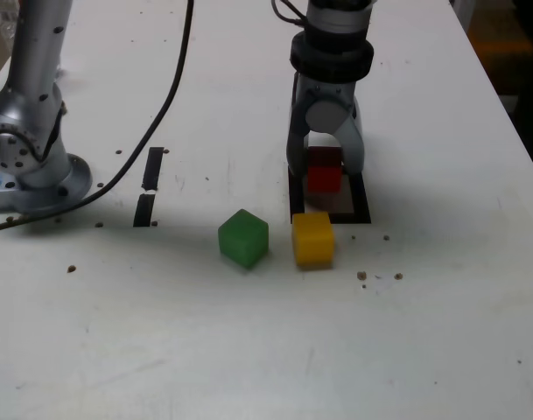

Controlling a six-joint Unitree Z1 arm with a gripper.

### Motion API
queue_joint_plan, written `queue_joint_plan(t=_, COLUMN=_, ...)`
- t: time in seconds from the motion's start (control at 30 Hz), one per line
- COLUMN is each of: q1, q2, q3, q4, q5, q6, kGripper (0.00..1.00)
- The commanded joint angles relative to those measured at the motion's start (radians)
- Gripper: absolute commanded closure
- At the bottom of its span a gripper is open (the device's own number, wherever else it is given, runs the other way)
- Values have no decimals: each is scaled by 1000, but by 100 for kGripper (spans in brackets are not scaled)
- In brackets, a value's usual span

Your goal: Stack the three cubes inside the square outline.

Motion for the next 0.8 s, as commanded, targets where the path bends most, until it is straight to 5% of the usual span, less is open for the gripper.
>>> queue_joint_plan(t=0.0, q1=-2, q2=6, q3=-2, q4=-3, q5=0, q6=-5, kGripper=88)
queue_joint_plan(t=0.4, q1=-2, q2=14, q3=16, q4=-30, q5=-26, q6=-11, kGripper=78)
queue_joint_plan(t=0.77, q1=-2, q2=16, q3=35, q4=-36, q5=-26, q6=-16, kGripper=51)
